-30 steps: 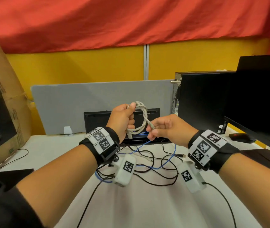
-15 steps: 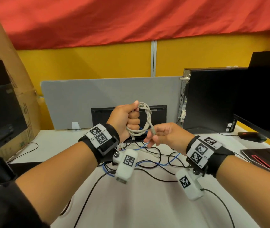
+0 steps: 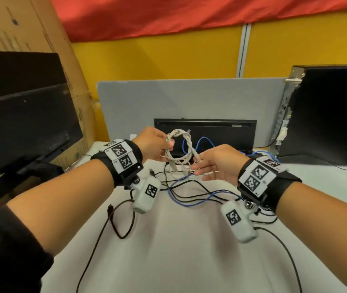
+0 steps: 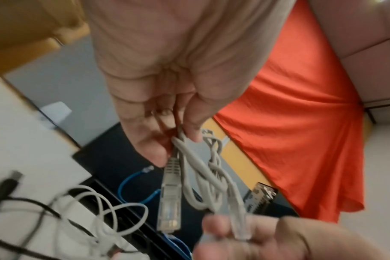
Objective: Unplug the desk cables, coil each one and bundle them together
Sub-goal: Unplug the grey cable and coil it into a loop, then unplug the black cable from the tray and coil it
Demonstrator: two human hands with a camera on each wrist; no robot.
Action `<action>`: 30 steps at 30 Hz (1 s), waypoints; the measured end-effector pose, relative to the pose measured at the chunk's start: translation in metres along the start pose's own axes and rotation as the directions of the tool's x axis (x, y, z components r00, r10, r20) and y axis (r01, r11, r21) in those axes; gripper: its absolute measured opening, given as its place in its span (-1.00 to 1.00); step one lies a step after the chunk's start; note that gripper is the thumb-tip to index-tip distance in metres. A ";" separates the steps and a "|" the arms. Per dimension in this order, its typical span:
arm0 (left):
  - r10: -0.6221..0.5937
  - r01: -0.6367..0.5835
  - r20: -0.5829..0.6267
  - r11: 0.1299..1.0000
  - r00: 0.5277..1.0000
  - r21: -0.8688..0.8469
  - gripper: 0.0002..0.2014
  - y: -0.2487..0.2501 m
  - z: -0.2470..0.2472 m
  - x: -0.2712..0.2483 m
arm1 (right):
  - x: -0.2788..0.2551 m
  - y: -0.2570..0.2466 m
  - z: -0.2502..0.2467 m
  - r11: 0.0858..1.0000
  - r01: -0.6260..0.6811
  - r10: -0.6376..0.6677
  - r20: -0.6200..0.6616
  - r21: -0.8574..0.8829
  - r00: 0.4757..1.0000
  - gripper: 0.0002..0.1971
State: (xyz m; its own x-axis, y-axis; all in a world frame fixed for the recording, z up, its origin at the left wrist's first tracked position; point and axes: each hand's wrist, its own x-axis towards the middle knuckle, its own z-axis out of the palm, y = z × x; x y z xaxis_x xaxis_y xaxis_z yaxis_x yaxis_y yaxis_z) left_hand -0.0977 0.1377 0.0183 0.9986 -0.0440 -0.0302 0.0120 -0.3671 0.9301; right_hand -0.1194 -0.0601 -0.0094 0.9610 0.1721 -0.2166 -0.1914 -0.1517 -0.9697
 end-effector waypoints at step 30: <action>-0.373 0.398 -0.146 0.892 0.916 0.214 -0.91 -0.090 -0.069 -0.015 | 0.014 0.023 0.067 0.946 0.005 0.022 0.081 -0.324 0.996 -0.68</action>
State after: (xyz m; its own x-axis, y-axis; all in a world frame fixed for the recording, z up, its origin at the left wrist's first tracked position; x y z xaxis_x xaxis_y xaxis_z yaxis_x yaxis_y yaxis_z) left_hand -0.1104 0.2353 -0.0397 0.9180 0.2320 -0.3217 0.3966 -0.5442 0.7393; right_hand -0.1234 0.0039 -0.0424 0.9373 0.2467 -0.2464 -0.1112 -0.4583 -0.8818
